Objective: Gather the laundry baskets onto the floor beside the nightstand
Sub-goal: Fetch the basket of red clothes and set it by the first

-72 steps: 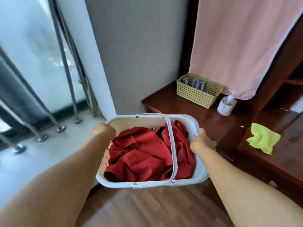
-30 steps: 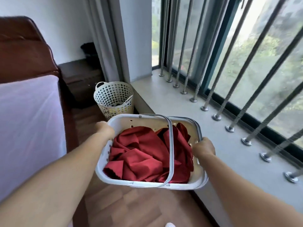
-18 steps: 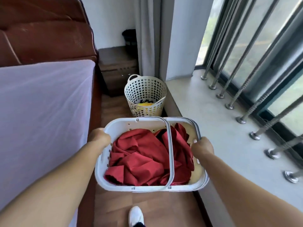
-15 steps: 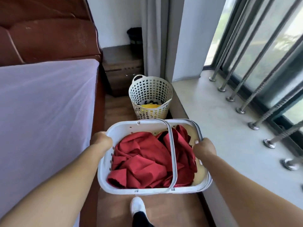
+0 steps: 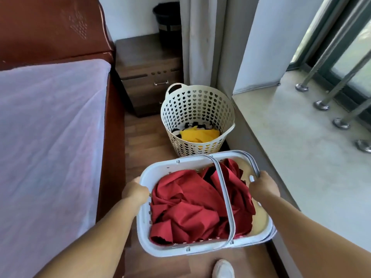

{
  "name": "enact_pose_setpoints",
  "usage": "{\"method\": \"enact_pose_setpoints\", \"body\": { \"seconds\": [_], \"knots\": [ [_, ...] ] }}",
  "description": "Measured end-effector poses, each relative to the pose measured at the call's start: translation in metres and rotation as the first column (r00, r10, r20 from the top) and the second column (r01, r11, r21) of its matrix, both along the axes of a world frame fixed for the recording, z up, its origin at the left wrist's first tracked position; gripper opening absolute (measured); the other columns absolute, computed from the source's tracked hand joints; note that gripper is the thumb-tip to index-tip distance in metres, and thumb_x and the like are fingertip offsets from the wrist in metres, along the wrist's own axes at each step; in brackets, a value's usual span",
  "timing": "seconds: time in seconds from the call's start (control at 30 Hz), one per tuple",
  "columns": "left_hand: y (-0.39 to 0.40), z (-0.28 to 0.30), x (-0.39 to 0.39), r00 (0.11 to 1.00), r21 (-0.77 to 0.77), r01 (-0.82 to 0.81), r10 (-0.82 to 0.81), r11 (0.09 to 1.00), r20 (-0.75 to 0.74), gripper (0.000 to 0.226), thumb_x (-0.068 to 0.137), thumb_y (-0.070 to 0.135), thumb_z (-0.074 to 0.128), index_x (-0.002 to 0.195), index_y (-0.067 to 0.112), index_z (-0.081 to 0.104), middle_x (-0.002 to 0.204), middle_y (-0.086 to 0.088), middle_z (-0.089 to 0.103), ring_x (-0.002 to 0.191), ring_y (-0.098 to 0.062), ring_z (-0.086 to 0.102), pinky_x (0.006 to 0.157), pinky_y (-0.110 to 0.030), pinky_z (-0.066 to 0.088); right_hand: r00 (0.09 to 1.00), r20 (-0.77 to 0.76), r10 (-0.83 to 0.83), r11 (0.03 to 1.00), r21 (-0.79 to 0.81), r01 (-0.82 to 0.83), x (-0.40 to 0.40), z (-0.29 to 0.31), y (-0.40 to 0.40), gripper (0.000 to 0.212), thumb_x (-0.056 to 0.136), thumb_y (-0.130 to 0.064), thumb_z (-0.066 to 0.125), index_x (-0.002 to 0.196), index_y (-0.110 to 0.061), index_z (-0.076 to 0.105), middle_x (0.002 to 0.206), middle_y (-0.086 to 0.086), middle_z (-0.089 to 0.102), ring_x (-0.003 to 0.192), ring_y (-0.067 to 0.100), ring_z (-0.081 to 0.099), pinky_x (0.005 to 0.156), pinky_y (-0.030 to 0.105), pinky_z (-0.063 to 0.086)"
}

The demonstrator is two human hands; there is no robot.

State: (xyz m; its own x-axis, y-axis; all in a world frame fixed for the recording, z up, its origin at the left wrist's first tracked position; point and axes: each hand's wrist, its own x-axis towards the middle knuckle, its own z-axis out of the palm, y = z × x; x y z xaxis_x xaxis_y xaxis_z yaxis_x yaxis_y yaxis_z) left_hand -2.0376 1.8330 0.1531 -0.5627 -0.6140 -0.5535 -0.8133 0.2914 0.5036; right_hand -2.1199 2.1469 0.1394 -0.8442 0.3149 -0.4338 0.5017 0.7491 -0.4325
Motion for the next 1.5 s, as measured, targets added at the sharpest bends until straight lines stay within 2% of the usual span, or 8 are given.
{"method": "enact_pose_setpoints", "body": {
  "seconds": [0.23,0.33,0.5,0.83,1.03,1.13,1.33,1.5],
  "knots": [
    [-0.009,-0.102,-0.049,1.0,0.099,-0.022,0.022,0.995,0.007,0.058,0.082,-0.006,0.04,0.135,0.013,0.054,0.125,-0.015,0.064,0.113,-0.035,0.061,0.095,-0.039,0.053,0.998,0.056,0.009,1.0,0.015,-0.01,-0.063,-0.103,-0.015,0.036,0.096,-0.028,0.035,0.119,-0.004,0.047,0.126,0.025,0.048,0.101,0.043,0.056,0.091,0.043,0.045],
    [-0.004,-0.16,-0.077,0.999,0.113,-0.036,0.037,0.993,-0.01,0.055,0.082,-0.004,0.038,0.133,0.01,0.055,0.124,-0.018,0.063,0.112,-0.036,0.061,0.092,-0.039,0.052,0.999,0.04,0.025,1.0,0.01,-0.025,-0.089,-0.158,-0.016,0.031,0.097,-0.027,0.034,0.116,-0.005,0.044,0.128,0.024,0.037,0.093,0.043,0.056,0.091,0.044,0.043],
    [0.012,-0.245,-0.123,0.998,0.169,-0.066,0.068,0.983,-0.007,0.059,0.085,-0.003,0.039,0.142,0.007,0.044,0.136,-0.019,0.055,0.121,-0.037,0.056,0.098,-0.039,0.049,0.999,-0.016,0.041,0.999,-0.013,-0.041,-0.132,-0.243,-0.005,0.051,0.095,-0.021,0.04,0.144,-0.02,0.025,0.14,0.024,0.031,0.117,0.046,0.051,0.105,0.046,0.036],
    [0.033,-0.337,-0.187,0.996,0.248,-0.021,0.041,0.969,-0.076,0.041,0.088,0.002,0.045,0.129,0.002,0.048,0.126,-0.022,0.057,0.105,-0.034,0.057,0.086,-0.035,0.047,0.985,-0.047,0.166,0.983,0.08,-0.162,-0.202,-0.345,0.01,0.048,0.088,-0.006,0.045,0.135,-0.004,0.036,0.137,0.032,0.028,0.113,0.043,0.047,0.1,0.033,0.039],
    [0.032,-0.347,-0.203,0.999,0.249,0.011,0.002,0.968,-0.052,0.037,0.088,0.001,0.044,0.123,-0.002,0.052,0.108,-0.019,0.06,0.087,-0.028,0.051,0.08,-0.03,0.043,0.991,-0.055,0.121,0.991,0.059,-0.118,-0.219,-0.364,0.005,0.061,0.086,-0.017,0.055,0.139,0.0,0.031,0.144,0.026,0.024,0.126,0.043,0.042,0.107,0.037,0.035],
    [0.035,-0.339,-0.203,0.998,0.28,0.057,-0.062,0.958,0.007,0.037,0.087,0.004,0.048,0.124,0.002,0.051,0.102,-0.012,0.06,0.096,-0.03,0.055,0.083,-0.032,0.046,0.99,-0.027,0.139,0.988,0.073,-0.137,-0.219,-0.359,-0.001,0.074,0.085,-0.016,0.055,0.146,0.003,0.019,0.151,0.024,0.021,0.136,0.039,0.033,0.111,0.039,0.031],
    [0.051,-0.295,-0.208,0.985,0.172,0.155,-0.165,0.973,0.044,0.073,0.094,0.022,0.048,0.155,0.011,0.008,0.155,-0.014,0.03,0.135,-0.03,0.042,0.105,-0.032,0.038,0.974,-0.096,0.207,0.978,0.041,-0.203,-0.216,-0.303,-0.036,0.07,0.086,-0.017,0.052,0.147,-0.002,0.022,0.149,0.022,0.033,0.136,0.036,0.037,0.11,0.04,0.033],
    [0.071,-0.198,-0.217,0.964,0.123,0.195,-0.167,0.973,-0.208,0.046,0.095,0.025,0.049,0.138,0.009,0.046,0.133,-0.014,0.055,0.122,-0.031,0.054,0.104,-0.039,0.044,0.946,-0.302,0.116,0.978,-0.13,-0.161,-0.192,-0.207,-0.065,0.049,0.091,-0.024,0.05,0.137,-0.007,0.042,0.136,0.018,0.051,0.125,0.033,0.047,0.098,0.037,0.039]
  ]
}}
